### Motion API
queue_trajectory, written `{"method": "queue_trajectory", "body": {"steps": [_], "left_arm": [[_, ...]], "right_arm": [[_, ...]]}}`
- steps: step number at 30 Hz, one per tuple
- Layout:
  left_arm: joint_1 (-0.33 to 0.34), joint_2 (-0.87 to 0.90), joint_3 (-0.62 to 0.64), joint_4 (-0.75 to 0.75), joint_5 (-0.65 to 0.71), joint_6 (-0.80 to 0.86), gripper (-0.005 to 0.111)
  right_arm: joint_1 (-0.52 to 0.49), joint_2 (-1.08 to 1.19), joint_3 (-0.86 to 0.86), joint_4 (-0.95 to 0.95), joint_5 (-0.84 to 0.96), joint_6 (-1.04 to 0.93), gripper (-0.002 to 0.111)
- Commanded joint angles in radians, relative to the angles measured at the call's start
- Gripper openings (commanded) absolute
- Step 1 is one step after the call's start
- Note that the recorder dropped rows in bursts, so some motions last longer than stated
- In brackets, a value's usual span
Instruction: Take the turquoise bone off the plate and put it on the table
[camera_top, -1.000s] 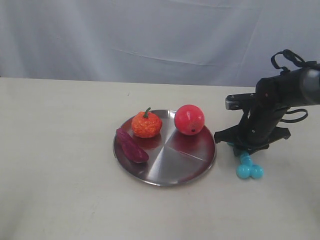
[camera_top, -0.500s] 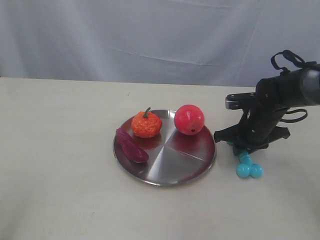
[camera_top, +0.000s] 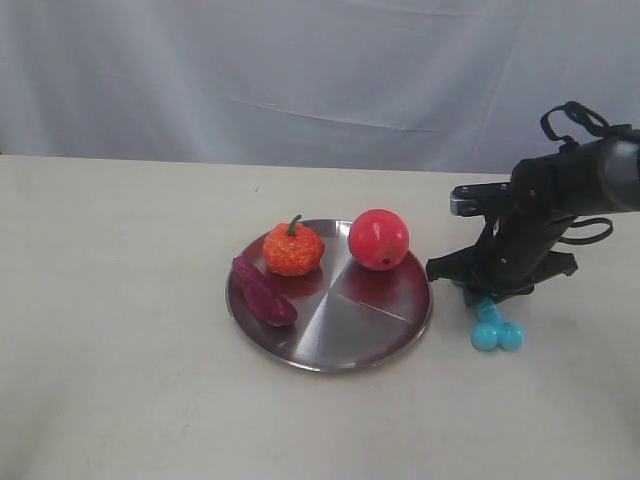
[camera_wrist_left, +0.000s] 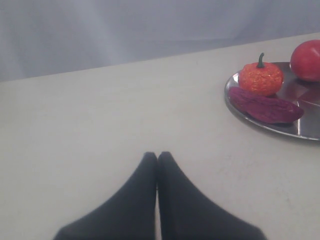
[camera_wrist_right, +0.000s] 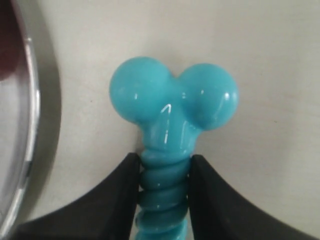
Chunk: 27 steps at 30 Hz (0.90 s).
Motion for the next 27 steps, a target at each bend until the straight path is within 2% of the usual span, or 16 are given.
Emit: {"method": "queue_trajectory", "body": {"steps": [1, 5, 6, 7, 12, 18, 22, 27], "left_arm": [[-0.002, -0.001, 0.003, 0.001, -0.001, 0.000, 0.000], [-0.002, -0.001, 0.003, 0.001, -0.001, 0.000, 0.000], [-0.002, -0.001, 0.003, 0.001, -0.001, 0.000, 0.000], [-0.002, -0.001, 0.003, 0.001, -0.001, 0.000, 0.000], [-0.002, -0.001, 0.003, 0.001, -0.001, 0.000, 0.000], [-0.002, -0.001, 0.003, 0.001, -0.001, 0.000, 0.000], [-0.002, -0.001, 0.003, 0.001, -0.001, 0.000, 0.000], [-0.002, -0.001, 0.003, 0.001, -0.001, 0.000, 0.000]], "right_arm": [[-0.006, 0.003, -0.006, -0.015, -0.056, 0.004, 0.023], [-0.006, -0.004, -0.006, -0.011, -0.056, 0.004, 0.061], [-0.006, -0.014, -0.006, -0.011, -0.056, 0.019, 0.078], [-0.006, -0.020, -0.006, -0.011, -0.056, 0.019, 0.081], [-0.006, -0.070, -0.006, -0.011, -0.019, 0.024, 0.082], [-0.006, -0.226, -0.006, -0.011, 0.156, 0.024, 0.082], [-0.006, -0.452, 0.012, -0.011, 0.349, 0.031, 0.082], [-0.006, -0.713, 0.149, -0.006, 0.356, 0.055, 0.082]]}}
